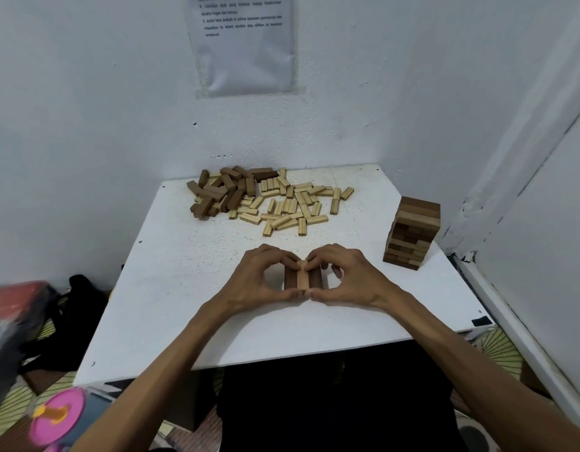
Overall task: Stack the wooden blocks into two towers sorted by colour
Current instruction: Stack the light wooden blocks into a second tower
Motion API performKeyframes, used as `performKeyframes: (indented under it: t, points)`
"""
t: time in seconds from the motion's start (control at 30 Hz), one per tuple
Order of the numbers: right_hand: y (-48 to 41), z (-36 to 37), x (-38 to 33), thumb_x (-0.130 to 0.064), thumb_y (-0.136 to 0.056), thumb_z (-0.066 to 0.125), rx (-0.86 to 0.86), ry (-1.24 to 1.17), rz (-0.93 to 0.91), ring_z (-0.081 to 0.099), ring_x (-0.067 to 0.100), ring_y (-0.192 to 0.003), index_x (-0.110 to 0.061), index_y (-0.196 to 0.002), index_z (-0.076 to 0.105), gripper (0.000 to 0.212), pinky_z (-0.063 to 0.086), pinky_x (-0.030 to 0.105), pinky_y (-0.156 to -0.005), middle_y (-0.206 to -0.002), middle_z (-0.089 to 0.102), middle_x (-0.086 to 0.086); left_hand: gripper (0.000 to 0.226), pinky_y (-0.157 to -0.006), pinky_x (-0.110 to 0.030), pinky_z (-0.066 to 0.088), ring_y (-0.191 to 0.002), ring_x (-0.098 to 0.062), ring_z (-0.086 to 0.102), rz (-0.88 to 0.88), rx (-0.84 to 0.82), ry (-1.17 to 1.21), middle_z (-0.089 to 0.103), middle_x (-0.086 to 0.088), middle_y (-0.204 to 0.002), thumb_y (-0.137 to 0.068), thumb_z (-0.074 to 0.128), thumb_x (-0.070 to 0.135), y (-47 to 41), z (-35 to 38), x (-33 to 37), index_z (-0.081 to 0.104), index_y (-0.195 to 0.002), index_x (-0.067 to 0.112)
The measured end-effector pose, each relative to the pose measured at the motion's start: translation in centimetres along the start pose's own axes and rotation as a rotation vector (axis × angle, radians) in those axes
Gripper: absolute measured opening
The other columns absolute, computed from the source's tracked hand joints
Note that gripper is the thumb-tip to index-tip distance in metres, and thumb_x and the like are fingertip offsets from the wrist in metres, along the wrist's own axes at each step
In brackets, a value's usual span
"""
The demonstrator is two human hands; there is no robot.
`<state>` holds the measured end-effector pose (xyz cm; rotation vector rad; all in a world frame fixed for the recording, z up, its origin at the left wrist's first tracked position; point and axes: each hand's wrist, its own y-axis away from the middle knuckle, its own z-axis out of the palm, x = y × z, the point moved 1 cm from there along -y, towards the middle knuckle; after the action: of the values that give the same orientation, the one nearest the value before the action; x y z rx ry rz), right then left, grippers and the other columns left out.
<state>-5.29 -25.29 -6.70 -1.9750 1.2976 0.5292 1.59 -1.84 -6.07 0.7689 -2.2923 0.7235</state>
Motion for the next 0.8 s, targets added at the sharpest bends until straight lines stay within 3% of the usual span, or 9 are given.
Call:
performKeyframes:
  t: [0.23, 0.37, 0.6, 0.7, 0.8]
  points:
    - [-0.7, -4.1, -2.4, -0.036, -0.076, 0.091, 0.073, 0.011, -0.027, 0.063, 0.014, -0.098, -0.024, -0.108, 0.073, 0.038, 0.049, 0.024, -0.069, -0.111, 0.070, -0.013, 0.040, -0.097, -0.015, 0.042, -0.122, -0.013, 0.059, 0.055, -0.039, 0.082, 0.071, 0.017, -0.120, -0.072, 0.095, 0.028, -2.9, -2.4, 2.8, 0.077, -0.107, 0.027]
    - [-1.0, -7.1, -3.1, -0.045, -0.076, 0.087, 0.116, 0.013, 0.011, 0.063, 0.017, -0.096, -0.031, -0.106, 0.072, 0.037, 0.053, 0.037, -0.068, -0.109, 0.071, -0.011, 0.038, -0.097, -0.020, 0.047, -0.120, -0.014, 0.062, 0.103, -0.063, 0.130, 0.071, 0.019, -0.117, -0.071, 0.093, 0.036, -5.7, -3.1, 4.8, 0.078, -0.106, 0.028]
    - [-0.4, -12.7, -3.0, -0.038, -0.074, 0.090, 0.204, 0.071, 0.083, 0.062, 0.012, -0.089, -0.030, -0.103, 0.073, 0.034, 0.046, 0.024, -0.065, -0.105, 0.072, -0.013, 0.035, -0.100, -0.031, 0.050, -0.118, -0.014, 0.063, 0.179, -0.094, 0.155, 0.072, 0.020, -0.115, -0.073, 0.095, 0.023, -11.3, -2.1, 8.1, 0.078, -0.102, 0.030]
    - [0.5, -14.9, -2.3, -0.042, -0.072, 0.089, 0.256, 0.059, 0.129, 0.066, 0.015, -0.097, -0.030, -0.103, 0.074, 0.036, 0.057, 0.036, -0.078, -0.106, 0.072, -0.011, 0.034, -0.102, -0.030, 0.050, -0.118, -0.012, 0.063, 0.204, -0.120, 0.174, 0.072, 0.020, -0.115, -0.074, 0.095, 0.023, -13.8, -0.8, 9.4, 0.078, -0.103, 0.026]
    - [1.7, -16.8, -1.4, -0.046, -0.071, 0.088, 0.289, 0.073, 0.186, 0.065, 0.014, -0.107, -0.036, -0.103, 0.073, 0.036, 0.055, 0.033, -0.085, -0.109, 0.072, -0.012, 0.035, -0.101, -0.030, 0.050, -0.117, -0.012, 0.063, 0.235, -0.140, 0.171, 0.073, 0.020, -0.114, -0.074, 0.095, 0.024, -16.1, 0.9, 10.5, 0.078, -0.104, 0.025]
